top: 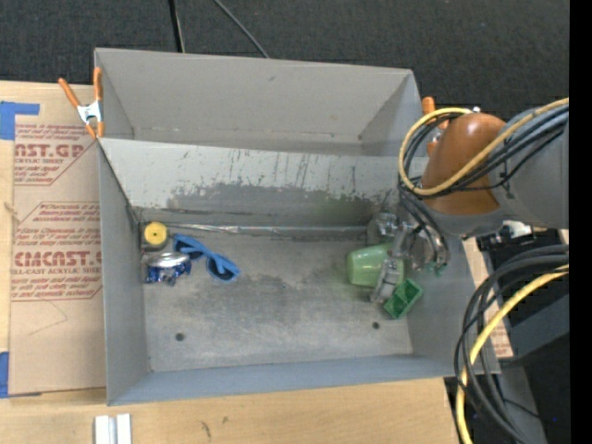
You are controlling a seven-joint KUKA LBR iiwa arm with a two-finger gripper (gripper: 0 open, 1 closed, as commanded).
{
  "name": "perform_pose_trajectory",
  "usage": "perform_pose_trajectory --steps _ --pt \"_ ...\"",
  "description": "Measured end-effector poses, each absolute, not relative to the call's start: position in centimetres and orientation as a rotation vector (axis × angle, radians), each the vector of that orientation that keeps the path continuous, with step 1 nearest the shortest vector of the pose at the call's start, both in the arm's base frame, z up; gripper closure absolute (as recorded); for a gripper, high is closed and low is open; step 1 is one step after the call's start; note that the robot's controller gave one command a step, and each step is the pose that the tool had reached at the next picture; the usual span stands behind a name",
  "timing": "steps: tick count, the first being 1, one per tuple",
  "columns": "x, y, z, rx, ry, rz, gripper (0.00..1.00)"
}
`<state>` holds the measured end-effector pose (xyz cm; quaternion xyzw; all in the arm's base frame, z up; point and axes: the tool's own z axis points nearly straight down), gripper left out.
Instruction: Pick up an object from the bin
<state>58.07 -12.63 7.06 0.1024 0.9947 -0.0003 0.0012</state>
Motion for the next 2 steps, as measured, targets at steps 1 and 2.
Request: perform_pose_trajectory --steps 1,2 --pt "58.12 -12.57 7.07 0.32 3.123 -0.001 0.0" --pt "58.33 -12.26 7.42 0.314 3.122 0.007 1.0"
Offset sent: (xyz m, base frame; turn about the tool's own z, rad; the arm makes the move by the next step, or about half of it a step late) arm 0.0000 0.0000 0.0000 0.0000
